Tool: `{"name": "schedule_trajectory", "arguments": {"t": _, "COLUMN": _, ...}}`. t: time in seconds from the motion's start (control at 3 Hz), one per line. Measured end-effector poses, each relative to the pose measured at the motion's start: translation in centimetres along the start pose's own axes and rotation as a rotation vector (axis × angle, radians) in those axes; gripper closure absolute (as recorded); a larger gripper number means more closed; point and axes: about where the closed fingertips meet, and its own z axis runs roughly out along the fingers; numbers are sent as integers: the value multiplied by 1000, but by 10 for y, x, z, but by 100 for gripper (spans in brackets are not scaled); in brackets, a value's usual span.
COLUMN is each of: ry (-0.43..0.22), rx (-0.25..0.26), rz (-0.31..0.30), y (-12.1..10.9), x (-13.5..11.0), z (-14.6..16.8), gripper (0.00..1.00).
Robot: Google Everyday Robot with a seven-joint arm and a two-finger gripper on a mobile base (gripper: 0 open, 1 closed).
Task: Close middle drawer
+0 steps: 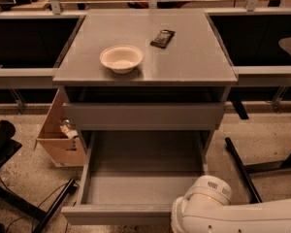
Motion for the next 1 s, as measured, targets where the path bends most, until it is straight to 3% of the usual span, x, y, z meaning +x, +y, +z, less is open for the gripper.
{"name": "schedule_trajectory", "arguments": {"t": 0.67, "ry": -24, "rx": -22, "rz": 5, "y": 8, "x": -7, "z": 17, "gripper": 100}}
{"name": "schedule_trajectory", "arguments": {"t": 1.0, "ry": -95, "rx": -66, "rz": 69, "y": 30, "x": -13, "z": 60, "gripper": 100}}
